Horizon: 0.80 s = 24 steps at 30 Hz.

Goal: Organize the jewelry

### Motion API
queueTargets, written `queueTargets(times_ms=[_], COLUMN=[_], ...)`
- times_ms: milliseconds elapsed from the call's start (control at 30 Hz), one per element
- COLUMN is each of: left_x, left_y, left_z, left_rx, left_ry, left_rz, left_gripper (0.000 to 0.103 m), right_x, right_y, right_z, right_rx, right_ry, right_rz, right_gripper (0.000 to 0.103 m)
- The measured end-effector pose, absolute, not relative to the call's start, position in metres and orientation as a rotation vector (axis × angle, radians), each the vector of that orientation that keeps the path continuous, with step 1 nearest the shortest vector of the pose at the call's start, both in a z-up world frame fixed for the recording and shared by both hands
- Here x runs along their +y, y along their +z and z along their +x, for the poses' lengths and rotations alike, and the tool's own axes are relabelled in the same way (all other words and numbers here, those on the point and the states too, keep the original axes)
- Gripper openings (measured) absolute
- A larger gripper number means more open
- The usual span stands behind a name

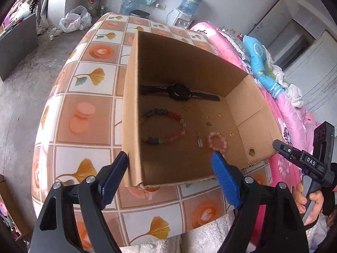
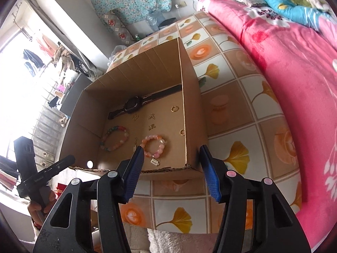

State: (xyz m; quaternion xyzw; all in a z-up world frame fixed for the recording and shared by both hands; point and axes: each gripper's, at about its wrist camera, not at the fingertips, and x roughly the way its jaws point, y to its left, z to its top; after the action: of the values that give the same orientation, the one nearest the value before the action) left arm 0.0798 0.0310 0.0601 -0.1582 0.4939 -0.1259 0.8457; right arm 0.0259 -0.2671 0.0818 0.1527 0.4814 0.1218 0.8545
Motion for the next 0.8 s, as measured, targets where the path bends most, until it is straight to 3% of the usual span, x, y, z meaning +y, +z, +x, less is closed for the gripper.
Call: queueTargets(times_ms=[267,433,567,800], left_x=[0.021,0.016,0.016,-0.005], left_y=[0.07,0.103,0.112,0.108], left_z=[0.046,0.009,-0.016,-0.035], left_rx=[0.954,0.752,0.704,0.735], left_ry=[-0.223,-0.141,-0.114,-0.04], left_rz=[-0.234,-0.115,-0.139,-0.118], left_gripper=[0.079,0.081,0.096,0.098], right_x=[-0.273,-0.274,-0.268,-0.238], right_y=[0.083,0.112,0.123,0.111], right_z=[0.006,-0.029,-0.057,-0.077], right_rx=[0.983,0.847,0.797,0.85], right_ry=[0.26,0.197,0.165,0.136], right_rz=[0.306,0.234,0.173,0.087], right_gripper=[0.055,0.08,0.093,0.095])
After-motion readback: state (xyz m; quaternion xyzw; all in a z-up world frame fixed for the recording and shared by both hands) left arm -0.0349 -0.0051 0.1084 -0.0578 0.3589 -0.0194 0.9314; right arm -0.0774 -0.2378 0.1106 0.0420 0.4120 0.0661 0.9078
